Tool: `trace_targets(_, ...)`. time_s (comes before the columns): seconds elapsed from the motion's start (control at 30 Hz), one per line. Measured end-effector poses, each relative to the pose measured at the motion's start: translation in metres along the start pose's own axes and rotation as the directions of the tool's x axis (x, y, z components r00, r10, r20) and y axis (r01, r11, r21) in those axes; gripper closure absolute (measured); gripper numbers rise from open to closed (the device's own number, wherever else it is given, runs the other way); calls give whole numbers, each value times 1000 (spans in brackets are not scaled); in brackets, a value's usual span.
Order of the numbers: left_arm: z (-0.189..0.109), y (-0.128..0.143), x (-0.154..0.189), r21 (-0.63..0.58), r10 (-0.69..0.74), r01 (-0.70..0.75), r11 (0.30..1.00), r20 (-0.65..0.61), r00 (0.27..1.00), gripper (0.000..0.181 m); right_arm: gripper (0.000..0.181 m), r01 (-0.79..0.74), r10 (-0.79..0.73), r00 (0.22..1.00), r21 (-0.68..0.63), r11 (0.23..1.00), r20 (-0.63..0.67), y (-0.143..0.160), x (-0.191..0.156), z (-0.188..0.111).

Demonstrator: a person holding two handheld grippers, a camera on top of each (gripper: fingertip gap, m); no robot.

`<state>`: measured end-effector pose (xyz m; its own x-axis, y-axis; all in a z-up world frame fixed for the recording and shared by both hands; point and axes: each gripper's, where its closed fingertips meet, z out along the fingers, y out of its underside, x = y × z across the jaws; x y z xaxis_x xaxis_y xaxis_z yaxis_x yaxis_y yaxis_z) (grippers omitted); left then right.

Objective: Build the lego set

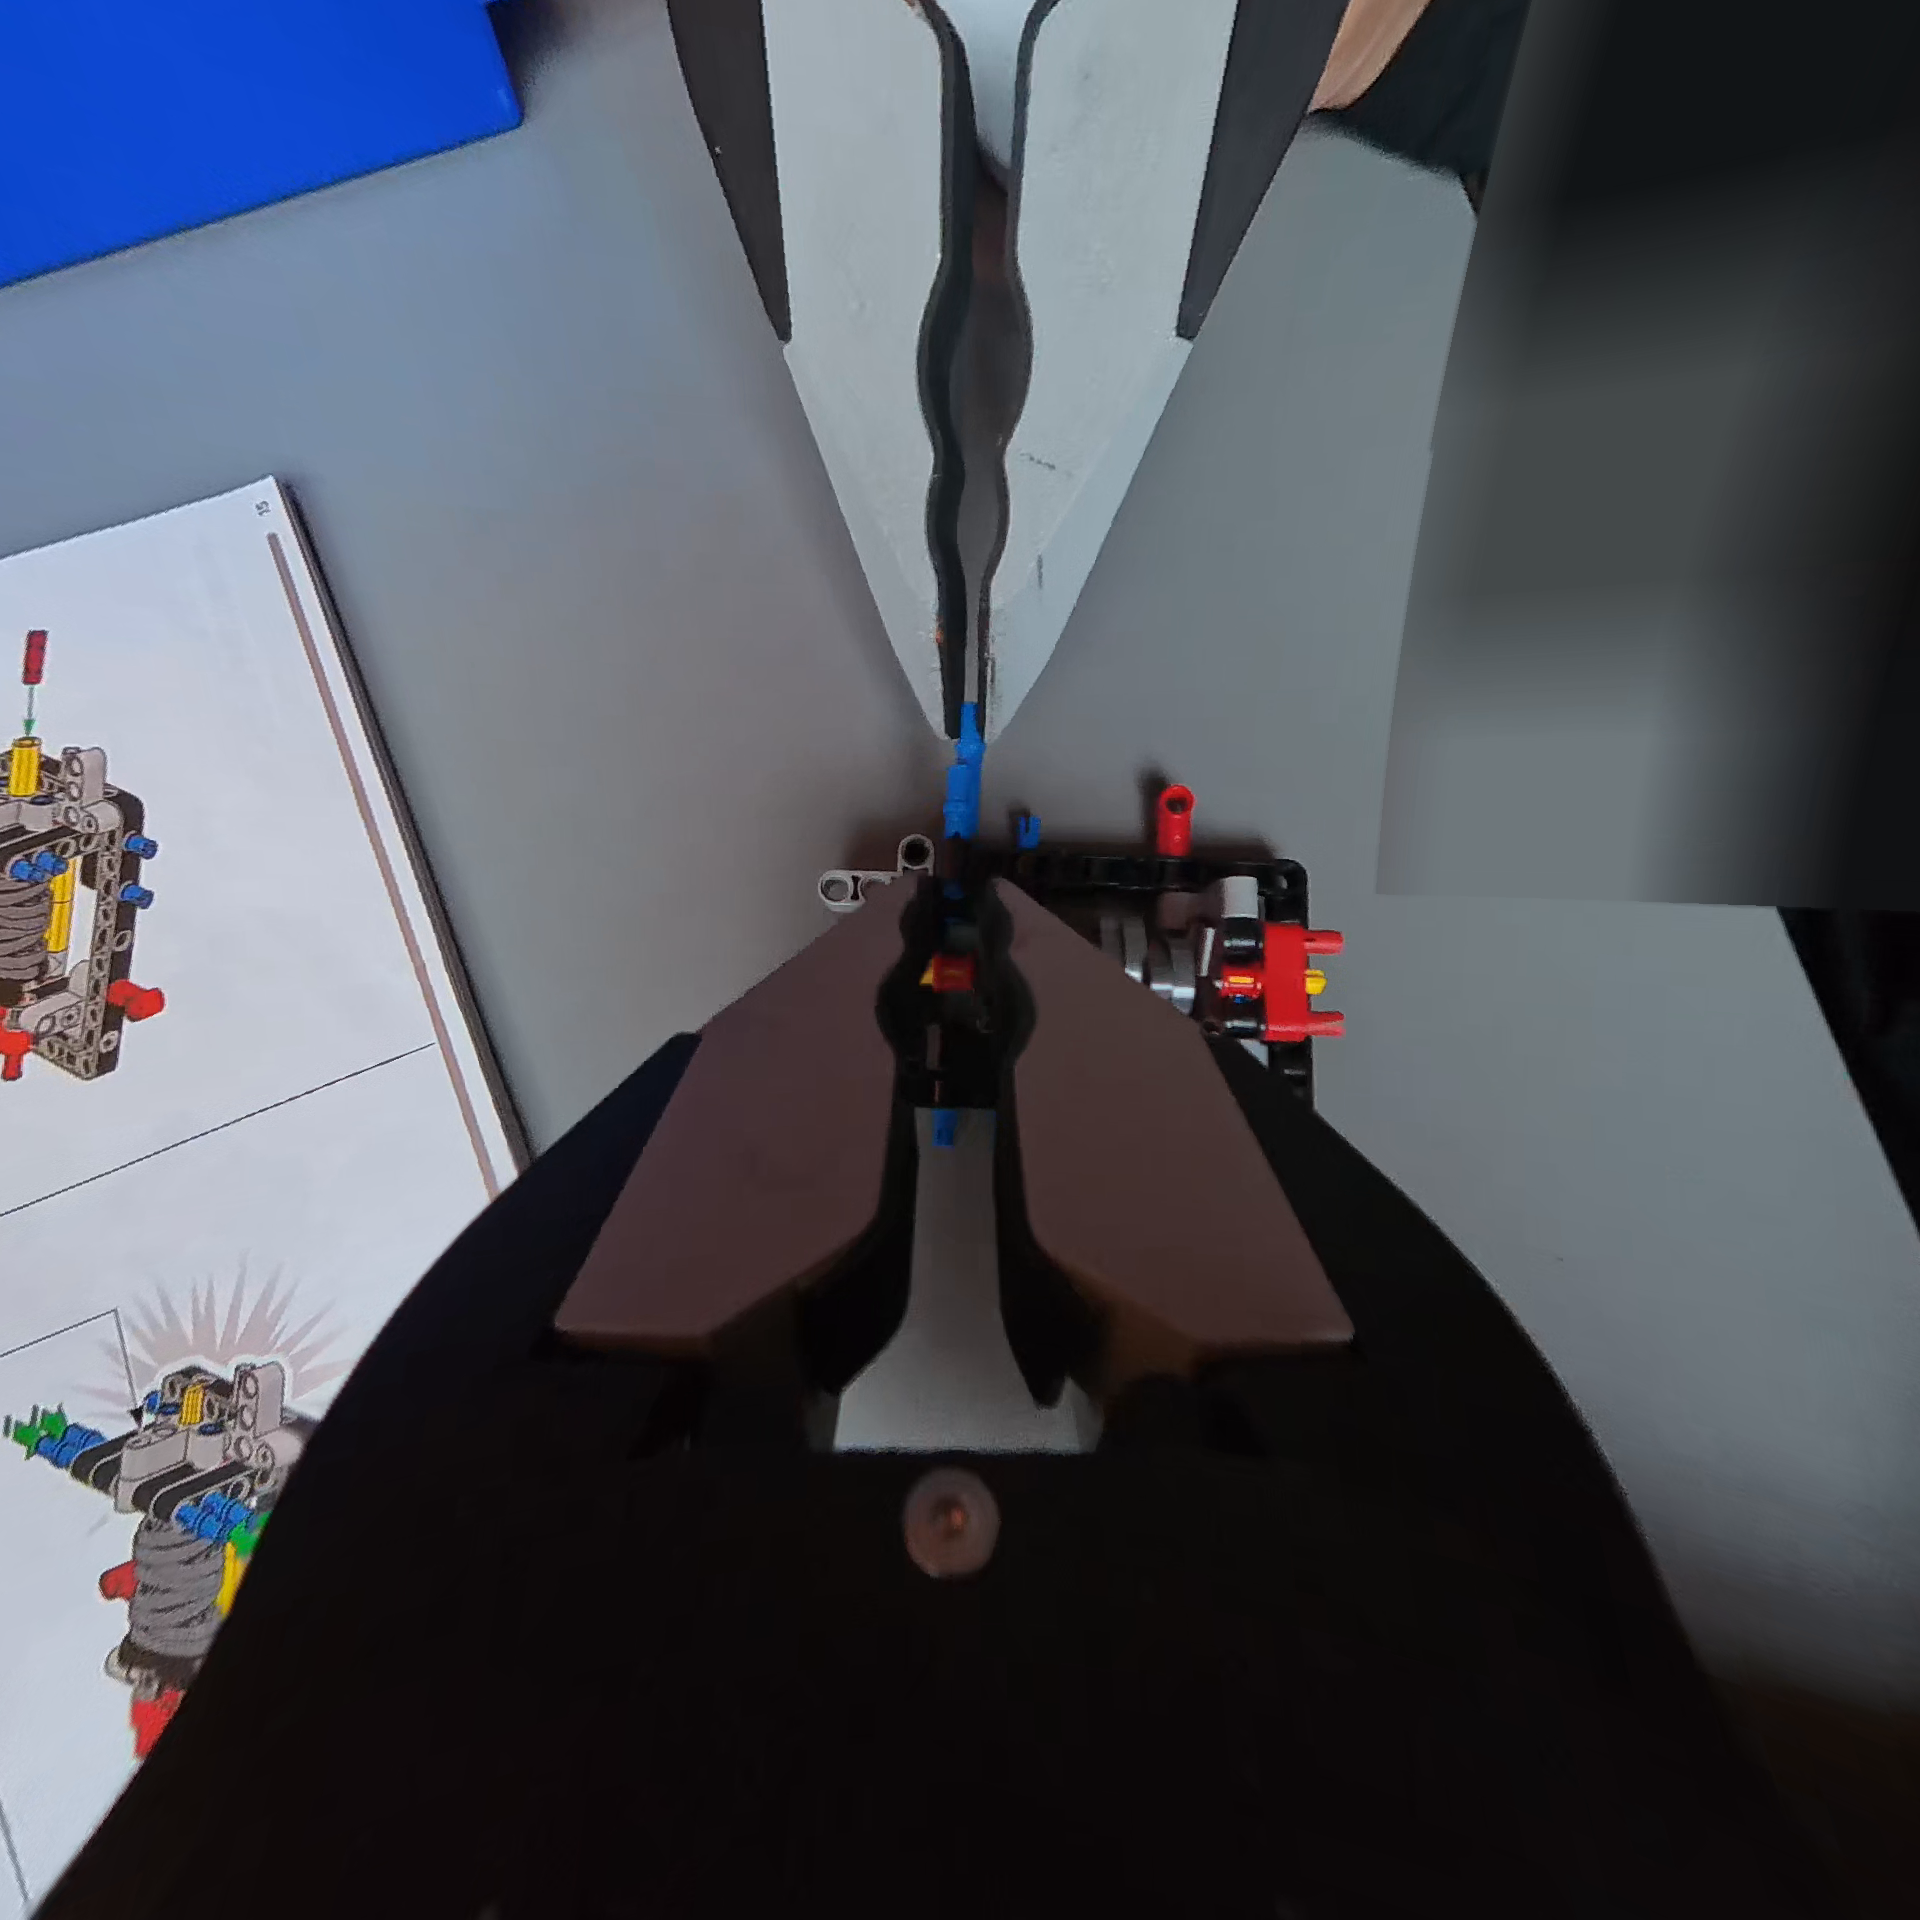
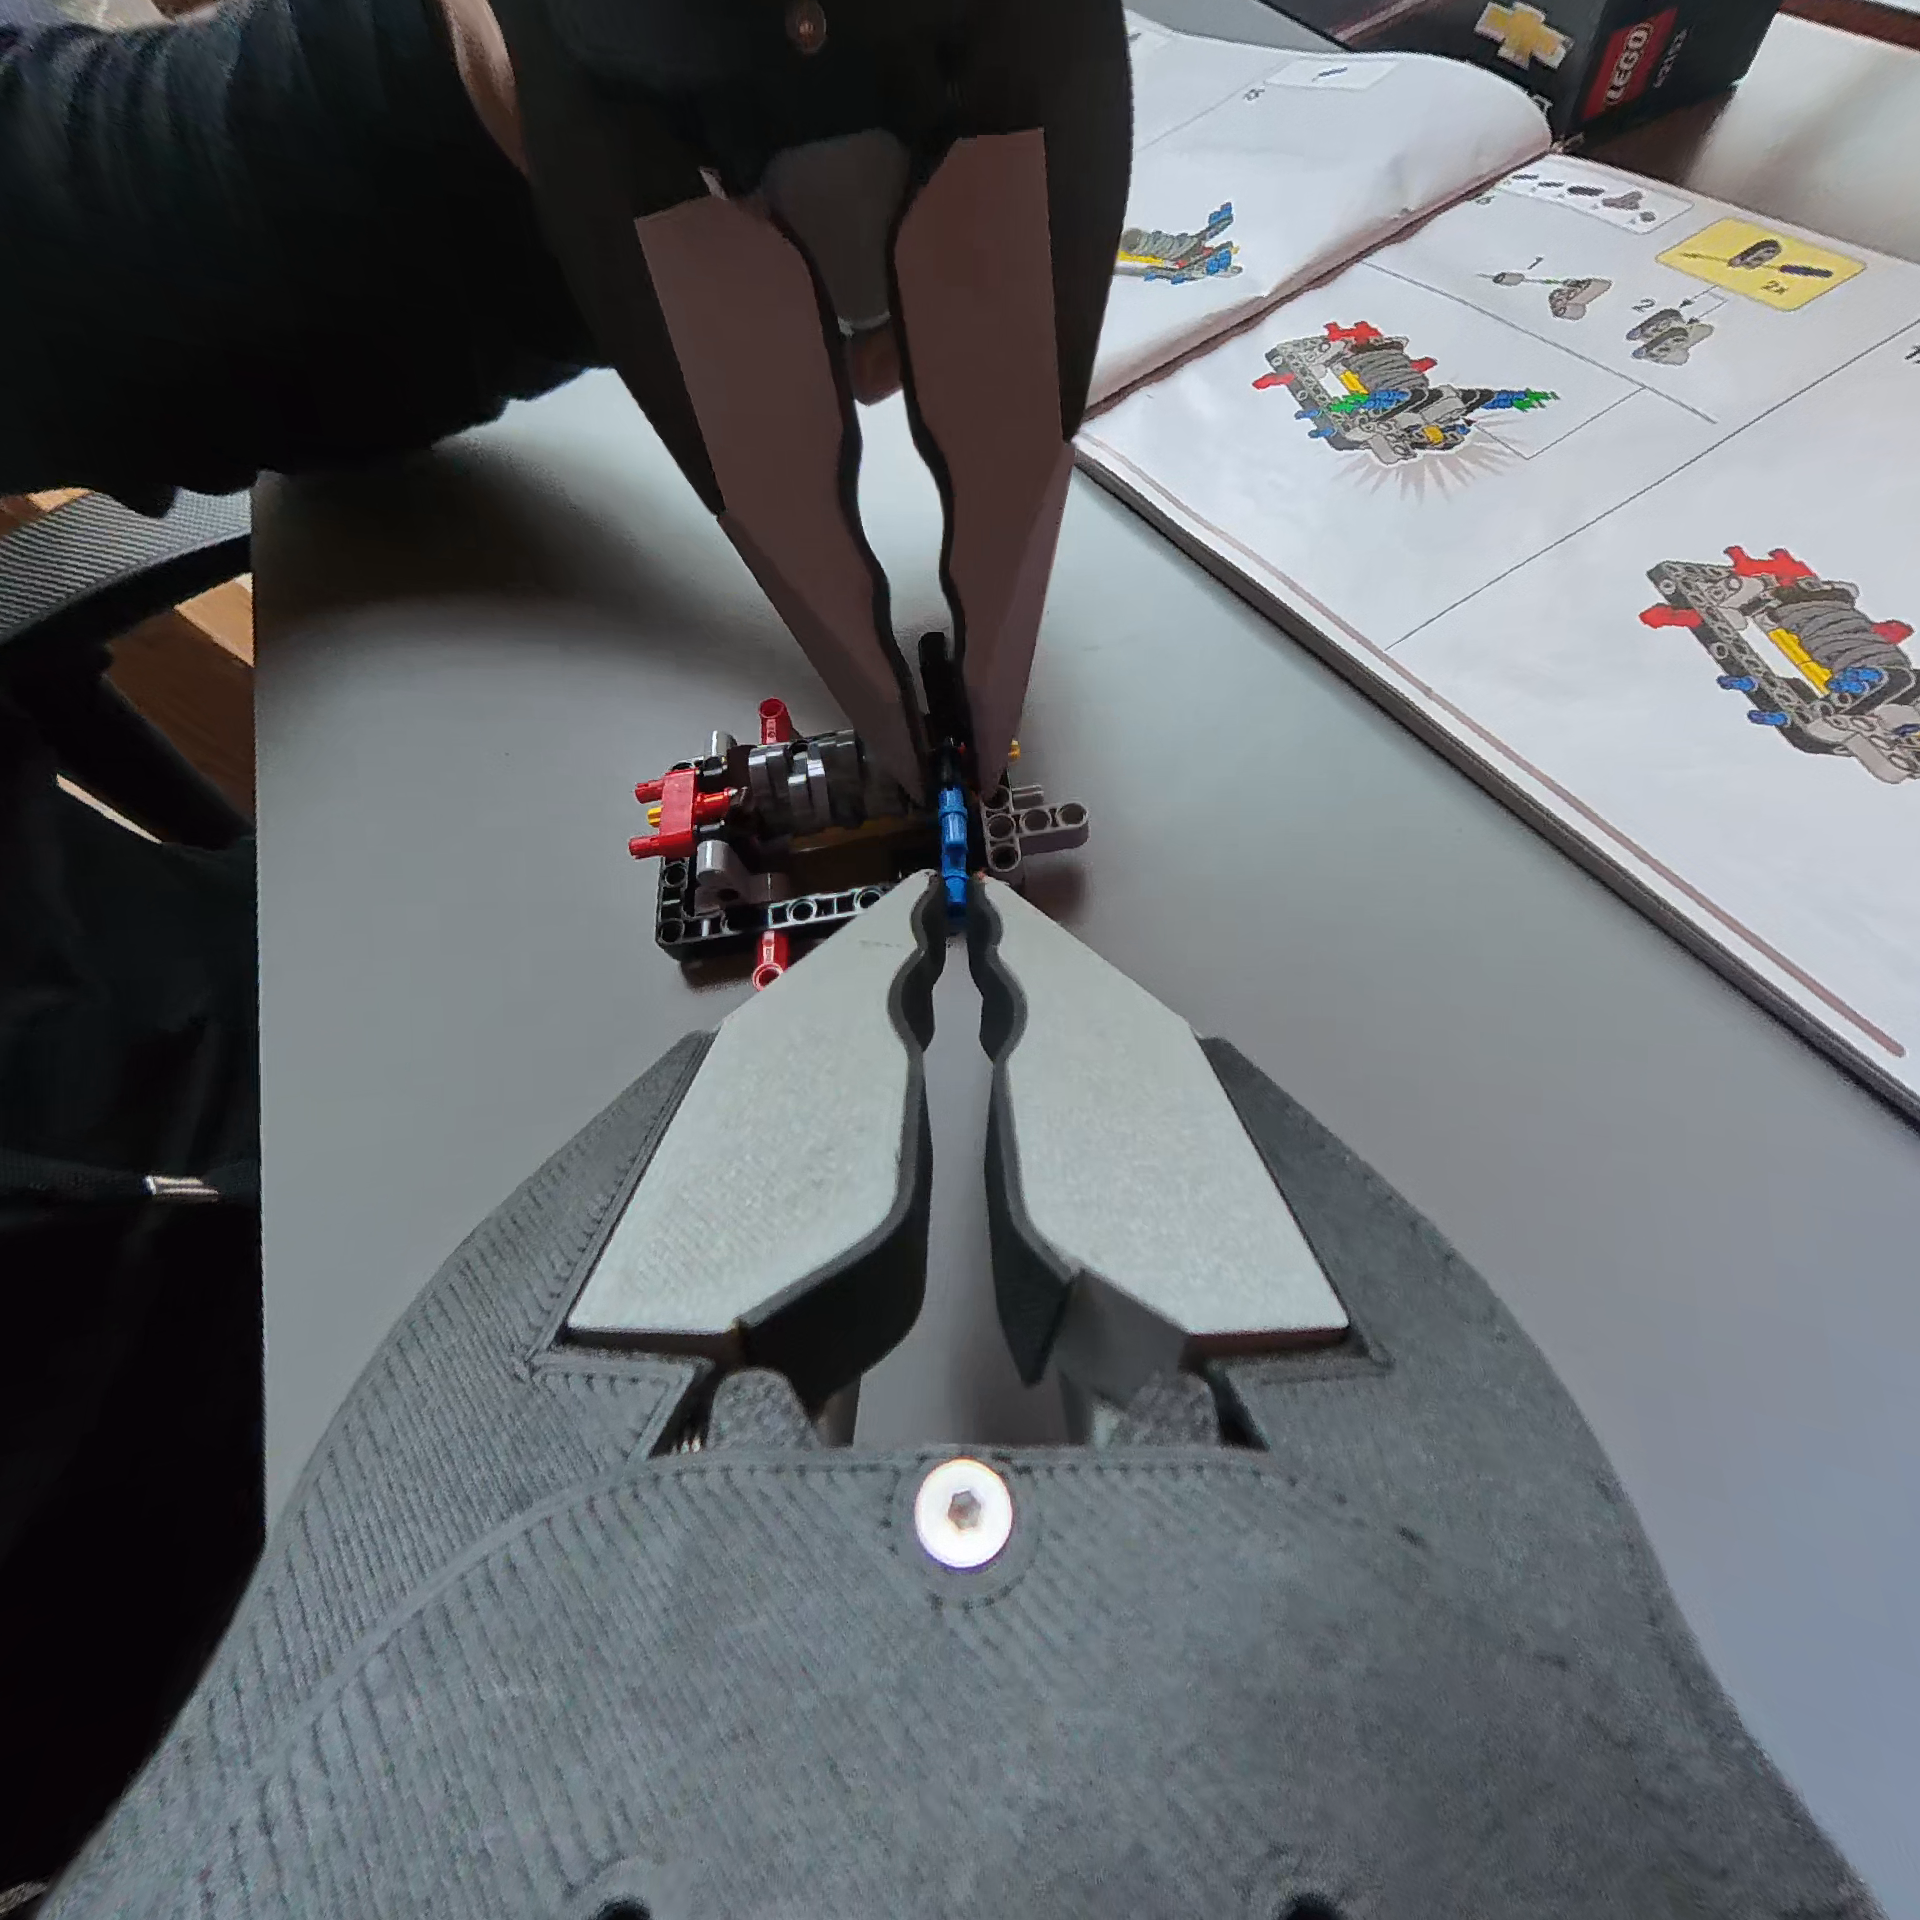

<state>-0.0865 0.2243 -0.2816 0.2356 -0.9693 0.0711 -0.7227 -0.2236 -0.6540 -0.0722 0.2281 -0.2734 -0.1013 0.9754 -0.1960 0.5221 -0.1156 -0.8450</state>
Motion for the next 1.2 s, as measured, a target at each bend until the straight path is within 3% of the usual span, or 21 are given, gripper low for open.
trace_targets(0.5, 6, 3, 0, 34, -2, 2, 999, 1, 1000, 176, 181, -68, 68, 998, 8, 998, 7, -3, -2, 7)
trace_targets(0.7, 0, -3, -2, 120, -22, 22, 993, -2, 1000, 175, 181, -105, 104, 994, 70, 992, 14, -11, 0, 3)
trace_targets(0.83, -7, -7, 0, 186, -64, 70, 980, -37, 997, 176, 181, -63, 64, 998, 116, 991, -3, -18, -2, 1)
trace_targets(1.2, -4, -1, 2, 200, -110, 125, 972, -85, 990, 175, 181, 51, -46, 997, 85, 995, -56, -18, -3, 7)
